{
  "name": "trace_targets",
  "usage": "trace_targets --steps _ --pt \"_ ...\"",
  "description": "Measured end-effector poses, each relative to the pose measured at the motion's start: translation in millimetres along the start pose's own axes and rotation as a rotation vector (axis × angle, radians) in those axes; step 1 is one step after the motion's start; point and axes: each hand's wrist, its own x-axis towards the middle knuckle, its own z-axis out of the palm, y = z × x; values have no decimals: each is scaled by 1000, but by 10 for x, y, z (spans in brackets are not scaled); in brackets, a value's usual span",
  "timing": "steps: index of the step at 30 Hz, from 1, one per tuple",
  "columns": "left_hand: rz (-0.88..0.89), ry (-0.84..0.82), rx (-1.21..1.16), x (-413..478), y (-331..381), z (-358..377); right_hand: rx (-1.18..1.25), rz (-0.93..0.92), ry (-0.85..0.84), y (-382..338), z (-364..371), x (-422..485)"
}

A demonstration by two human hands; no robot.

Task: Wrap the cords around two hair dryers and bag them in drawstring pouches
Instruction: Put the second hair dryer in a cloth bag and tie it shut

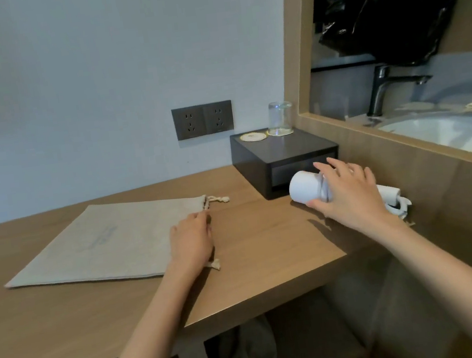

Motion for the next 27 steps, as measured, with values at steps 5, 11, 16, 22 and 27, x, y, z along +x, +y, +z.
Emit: trace_targets --steps 5,11,16,22,27 --pt "61 41 -114 -19 -71 -32 25 114 -186 180 1 85" --pt "97 7 -136 -16 -178 -62 60 114 -374 264 -123 246" --pt "167 -41 -188 -47 -280 -138 229 165 -444 259 -172 285" --pt "183 -56 -187 -68 -297 -161 154 111 -413 180 -187 158" --pt "159 -44 -210 -92 -279 -190 191 -39 -445 72 -145 69"
